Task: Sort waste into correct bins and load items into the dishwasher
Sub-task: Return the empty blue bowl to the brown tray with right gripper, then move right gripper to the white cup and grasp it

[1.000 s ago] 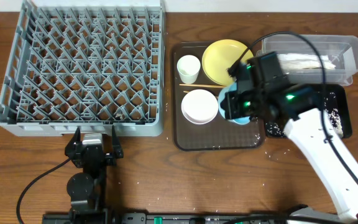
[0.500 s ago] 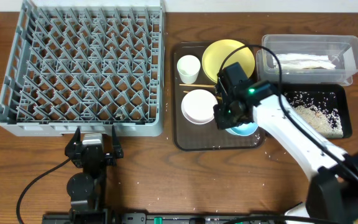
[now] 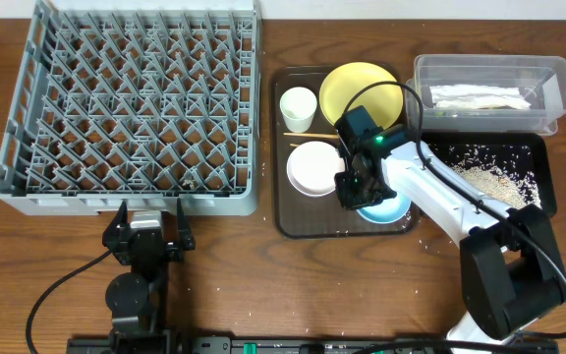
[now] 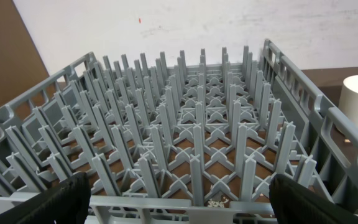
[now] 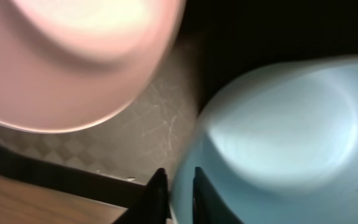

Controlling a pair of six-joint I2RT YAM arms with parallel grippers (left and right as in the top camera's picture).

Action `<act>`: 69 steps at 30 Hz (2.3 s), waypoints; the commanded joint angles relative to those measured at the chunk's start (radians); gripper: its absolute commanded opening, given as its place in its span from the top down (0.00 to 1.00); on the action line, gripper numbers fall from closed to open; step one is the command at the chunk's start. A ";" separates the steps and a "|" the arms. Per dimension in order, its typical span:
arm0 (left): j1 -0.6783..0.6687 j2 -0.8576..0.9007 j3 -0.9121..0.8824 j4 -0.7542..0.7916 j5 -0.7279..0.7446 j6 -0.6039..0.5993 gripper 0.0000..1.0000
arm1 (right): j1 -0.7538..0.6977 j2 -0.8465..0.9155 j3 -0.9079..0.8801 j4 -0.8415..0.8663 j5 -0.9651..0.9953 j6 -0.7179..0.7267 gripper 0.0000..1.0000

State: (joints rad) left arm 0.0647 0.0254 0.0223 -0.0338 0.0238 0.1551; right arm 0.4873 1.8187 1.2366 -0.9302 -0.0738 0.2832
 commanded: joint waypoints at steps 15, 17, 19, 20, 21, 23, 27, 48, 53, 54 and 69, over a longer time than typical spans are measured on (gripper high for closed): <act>0.005 -0.002 -0.018 -0.037 -0.013 0.005 0.07 | 0.003 0.003 0.283 -0.048 0.013 0.001 0.51; 0.005 -0.002 -0.018 -0.037 -0.013 0.005 0.07 | 0.003 0.005 0.280 -0.023 0.014 0.011 0.49; 0.005 -0.002 -0.018 -0.037 -0.013 0.005 0.07 | 0.003 0.008 0.278 -0.007 0.013 0.019 0.49; 0.005 -0.002 -0.018 -0.037 -0.013 0.005 0.07 | 0.003 0.012 0.275 -0.002 0.013 0.020 0.49; 0.005 -0.002 -0.018 -0.037 -0.013 0.005 0.07 | 0.003 0.013 0.274 0.003 0.013 0.020 0.49; 0.005 -0.002 -0.018 -0.037 -0.013 0.005 0.07 | 0.003 0.016 0.271 0.011 0.014 0.035 0.49; 0.005 -0.002 -0.018 -0.037 -0.013 0.005 0.07 | 0.003 0.016 0.271 0.033 0.014 0.039 0.49; 0.005 -0.002 -0.018 -0.037 -0.013 0.005 0.07 | 0.003 0.016 0.253 0.041 0.018 0.038 0.48; 0.005 -0.002 -0.018 -0.037 -0.013 0.005 0.07 | 0.003 0.016 0.253 0.041 0.025 0.038 0.48; 0.005 -0.002 -0.018 -0.037 -0.013 0.005 0.07 | 0.003 0.016 0.253 0.041 0.025 0.038 0.48; 0.005 -0.002 -0.018 -0.037 -0.013 0.005 0.06 | 0.003 0.016 0.253 0.048 0.051 0.044 0.48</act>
State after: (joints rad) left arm 0.0647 0.0254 0.0223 -0.0334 0.0235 0.1551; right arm 0.4873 1.8259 1.4956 -0.8871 -0.0429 0.3077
